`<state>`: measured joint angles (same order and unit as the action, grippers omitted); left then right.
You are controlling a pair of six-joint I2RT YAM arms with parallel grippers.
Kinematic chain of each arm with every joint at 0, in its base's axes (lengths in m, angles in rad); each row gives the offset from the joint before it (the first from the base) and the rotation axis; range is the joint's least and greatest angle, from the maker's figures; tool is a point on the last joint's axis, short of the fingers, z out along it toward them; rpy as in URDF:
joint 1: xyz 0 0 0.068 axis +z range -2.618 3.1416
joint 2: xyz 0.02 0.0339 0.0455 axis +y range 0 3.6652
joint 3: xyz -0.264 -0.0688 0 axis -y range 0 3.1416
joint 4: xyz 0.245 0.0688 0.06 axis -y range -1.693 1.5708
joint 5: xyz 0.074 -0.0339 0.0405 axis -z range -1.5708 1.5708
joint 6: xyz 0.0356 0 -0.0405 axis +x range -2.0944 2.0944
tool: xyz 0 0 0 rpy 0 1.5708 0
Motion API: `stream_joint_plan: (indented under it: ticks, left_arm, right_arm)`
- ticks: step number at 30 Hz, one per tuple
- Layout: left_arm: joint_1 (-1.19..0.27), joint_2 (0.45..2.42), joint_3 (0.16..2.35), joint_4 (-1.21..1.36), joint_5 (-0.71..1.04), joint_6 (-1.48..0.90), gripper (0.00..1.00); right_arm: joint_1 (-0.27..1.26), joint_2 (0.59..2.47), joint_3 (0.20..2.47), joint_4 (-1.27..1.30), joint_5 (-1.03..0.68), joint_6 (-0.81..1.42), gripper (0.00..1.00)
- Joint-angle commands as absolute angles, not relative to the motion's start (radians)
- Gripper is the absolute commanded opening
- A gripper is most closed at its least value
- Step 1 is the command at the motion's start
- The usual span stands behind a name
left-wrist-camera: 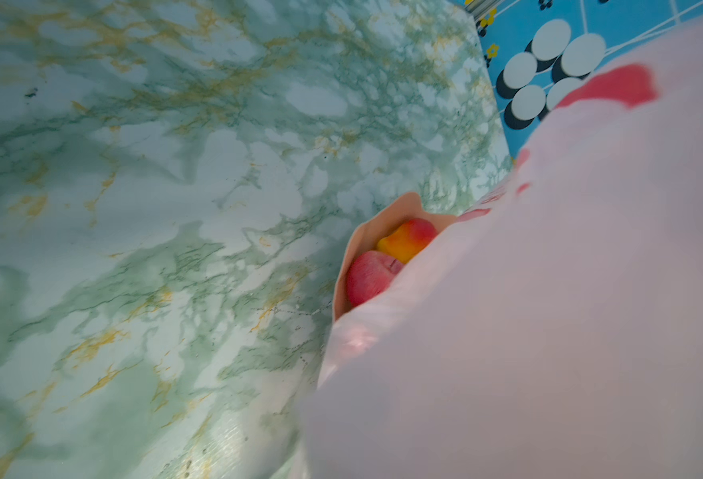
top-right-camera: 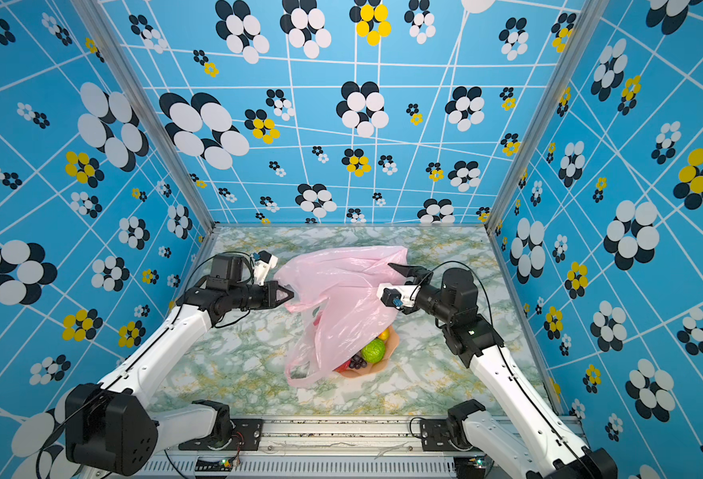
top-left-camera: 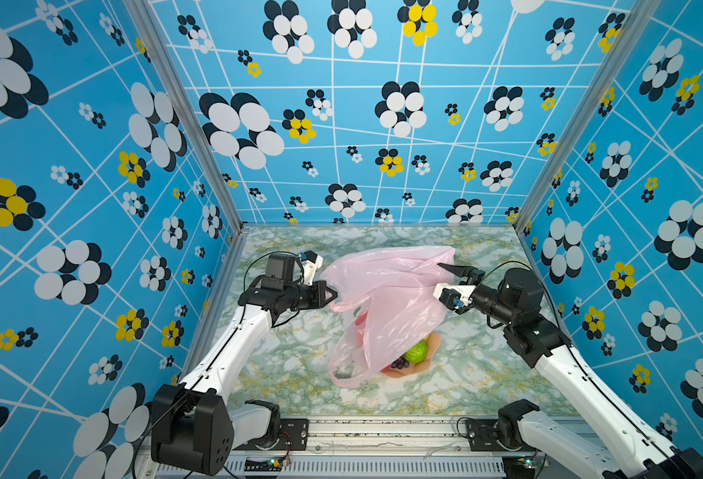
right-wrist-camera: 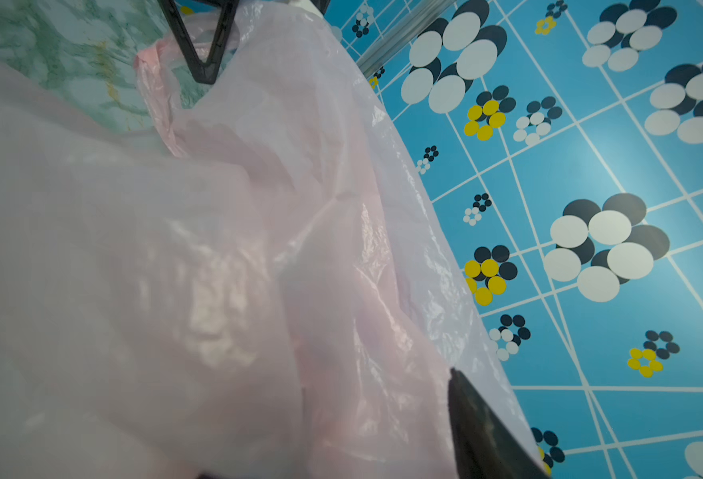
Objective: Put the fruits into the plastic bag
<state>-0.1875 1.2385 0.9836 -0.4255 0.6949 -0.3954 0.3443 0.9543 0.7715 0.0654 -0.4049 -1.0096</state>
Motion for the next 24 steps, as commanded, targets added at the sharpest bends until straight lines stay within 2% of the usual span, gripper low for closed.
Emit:
stream_joint_plan:
  ticks: [1, 3, 4, 7, 10, 17, 19, 20, 22, 24]
  left_arm:
    - [-0.188, 1.195, 1.023, -0.355, 0.801, -0.656, 0.00]
    - [-0.191, 1.168, 1.016, -0.234, 0.804, -0.817, 0.00]
    - [-0.193, 1.156, 1.008, -0.179, 0.796, -0.887, 0.00]
    - [-0.213, 1.151, 0.988, -0.024, 0.770, -1.098, 0.00]
    - [-0.249, 1.176, 1.001, 0.078, 0.748, -1.234, 0.00]
    - [-0.270, 1.205, 1.091, 0.132, 0.712, -1.356, 0.00]
    - [-0.286, 1.206, 1.096, 0.146, 0.689, -1.381, 0.00]
    - [-0.299, 1.211, 1.089, 0.190, 0.677, -1.420, 0.00]
    - [-0.328, 1.227, 1.073, 0.279, 0.654, -1.493, 0.00]
    - [-0.366, 1.251, 1.065, 0.372, 0.622, -1.566, 0.00]
  right_arm:
    - [0.334, 0.967, 0.798, 0.116, -0.241, -0.701, 0.90]
    - [0.326, 0.941, 0.791, 0.126, -0.147, -0.470, 0.98]
    - [0.326, 0.929, 0.794, 0.105, -0.121, -0.386, 0.99]
    - [0.324, 0.876, 0.829, 0.002, -0.008, -0.064, 0.98]
    - [0.325, 0.842, 0.915, -0.187, -0.006, 0.146, 0.96]
    - [0.287, 0.905, 1.156, -0.703, 0.076, 0.170, 0.99]
    - [0.285, 0.926, 1.242, -0.796, -0.027, 0.248, 0.99]
    - [0.285, 0.929, 1.256, -0.792, -0.140, 0.308, 0.97]
    - [0.295, 0.917, 1.224, -0.652, -0.368, 0.506, 0.93]
    - [0.339, 0.897, 1.137, -0.397, -0.479, 0.766, 0.90]
